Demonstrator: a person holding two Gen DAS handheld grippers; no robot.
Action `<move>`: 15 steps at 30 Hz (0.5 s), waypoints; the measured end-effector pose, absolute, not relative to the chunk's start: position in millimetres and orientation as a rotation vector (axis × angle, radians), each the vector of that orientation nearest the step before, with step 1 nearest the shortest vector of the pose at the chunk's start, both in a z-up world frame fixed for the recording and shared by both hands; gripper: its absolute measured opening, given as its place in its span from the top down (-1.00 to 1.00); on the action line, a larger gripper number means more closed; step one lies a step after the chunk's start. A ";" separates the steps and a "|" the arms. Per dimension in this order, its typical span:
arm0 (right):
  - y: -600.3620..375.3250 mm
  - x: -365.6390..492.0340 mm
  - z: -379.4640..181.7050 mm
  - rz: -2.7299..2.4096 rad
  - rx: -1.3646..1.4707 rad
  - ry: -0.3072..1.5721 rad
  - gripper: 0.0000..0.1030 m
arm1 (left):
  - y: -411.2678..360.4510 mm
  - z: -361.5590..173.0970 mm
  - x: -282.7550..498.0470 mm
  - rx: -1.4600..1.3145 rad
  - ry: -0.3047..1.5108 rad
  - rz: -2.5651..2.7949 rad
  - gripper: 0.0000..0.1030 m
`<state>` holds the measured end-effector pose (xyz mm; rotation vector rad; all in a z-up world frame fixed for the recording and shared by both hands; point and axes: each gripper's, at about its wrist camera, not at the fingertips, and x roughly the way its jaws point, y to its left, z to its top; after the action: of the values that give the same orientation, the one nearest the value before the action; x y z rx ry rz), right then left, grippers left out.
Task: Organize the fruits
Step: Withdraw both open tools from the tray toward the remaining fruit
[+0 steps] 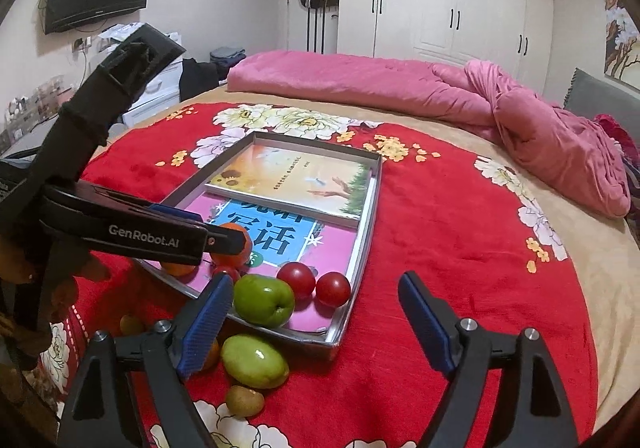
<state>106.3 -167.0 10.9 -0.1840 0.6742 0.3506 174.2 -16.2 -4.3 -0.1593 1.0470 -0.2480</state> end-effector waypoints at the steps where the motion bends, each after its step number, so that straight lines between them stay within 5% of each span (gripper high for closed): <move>1: -166.9 105.0 12.0 0.351 -0.186 0.672 -0.64 | -15.6 -2.0 172.5 -0.160 1.043 -0.247 -0.20; 15: -166.9 95.7 22.8 0.351 -0.173 0.646 -0.69 | -11.3 24.2 152.0 -0.153 0.990 -0.239 -0.45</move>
<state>95.7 -166.9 22.8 -0.1727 0.6458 0.3514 152.0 -11.3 24.2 -0.1534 0.9903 -0.2395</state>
